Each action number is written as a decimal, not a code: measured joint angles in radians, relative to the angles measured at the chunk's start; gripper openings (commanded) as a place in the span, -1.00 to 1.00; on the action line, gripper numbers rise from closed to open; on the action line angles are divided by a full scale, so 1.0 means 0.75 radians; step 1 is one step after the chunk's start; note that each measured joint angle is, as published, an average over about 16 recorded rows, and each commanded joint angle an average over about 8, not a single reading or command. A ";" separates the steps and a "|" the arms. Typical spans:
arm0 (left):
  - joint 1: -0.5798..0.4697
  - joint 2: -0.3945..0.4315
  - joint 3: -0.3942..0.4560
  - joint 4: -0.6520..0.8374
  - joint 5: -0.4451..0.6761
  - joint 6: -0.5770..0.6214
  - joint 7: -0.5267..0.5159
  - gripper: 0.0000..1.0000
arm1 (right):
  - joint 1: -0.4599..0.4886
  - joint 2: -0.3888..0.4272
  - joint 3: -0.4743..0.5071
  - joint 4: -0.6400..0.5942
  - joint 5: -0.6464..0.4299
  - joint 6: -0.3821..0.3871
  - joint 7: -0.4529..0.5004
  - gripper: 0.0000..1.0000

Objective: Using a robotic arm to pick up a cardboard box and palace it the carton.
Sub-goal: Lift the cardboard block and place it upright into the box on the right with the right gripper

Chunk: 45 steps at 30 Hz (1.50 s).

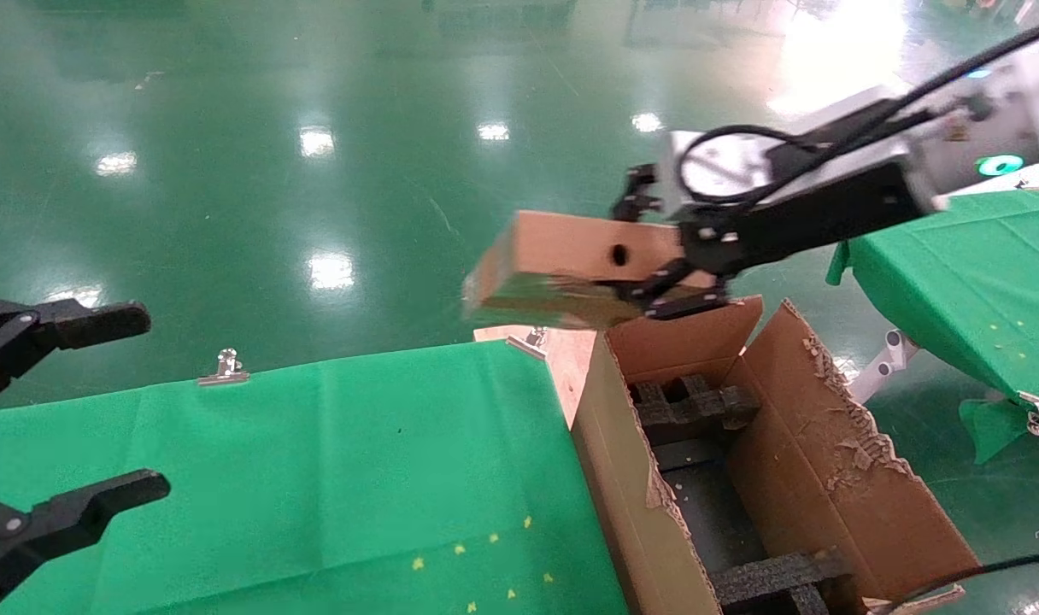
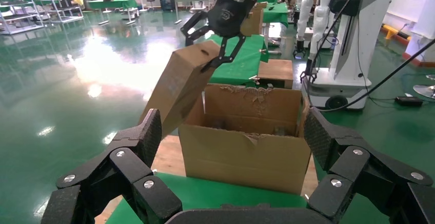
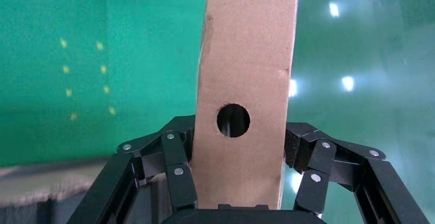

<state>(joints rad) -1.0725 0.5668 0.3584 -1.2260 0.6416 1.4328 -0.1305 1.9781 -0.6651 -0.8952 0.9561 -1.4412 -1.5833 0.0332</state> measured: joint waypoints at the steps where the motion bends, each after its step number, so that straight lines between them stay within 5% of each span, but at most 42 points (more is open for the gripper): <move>1: 0.000 0.000 0.000 0.000 0.000 0.000 0.000 1.00 | 0.008 0.018 -0.012 -0.006 -0.001 0.000 -0.004 -1.00; 18: 0.000 0.000 0.000 0.000 0.000 0.000 0.000 1.00 | 0.050 0.356 -0.194 -0.066 -0.027 0.018 0.009 -1.00; 29: 0.000 0.000 0.000 0.000 0.000 0.000 0.000 1.00 | 0.017 0.422 -0.224 -0.074 -0.006 0.055 0.073 -1.00; 37: 0.000 0.000 0.000 0.000 0.000 0.000 0.000 1.00 | -0.038 0.426 -0.241 -0.135 0.003 0.129 0.282 -1.00; 45: 0.000 0.000 0.000 0.000 0.000 0.000 0.000 1.00 | -0.129 0.454 -0.262 -0.185 0.028 0.251 0.686 -1.00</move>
<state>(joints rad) -1.0722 0.5666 0.3584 -1.2258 0.6413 1.4326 -0.1304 1.8811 -0.3247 -1.0919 0.8171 -1.4203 -1.3954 0.5476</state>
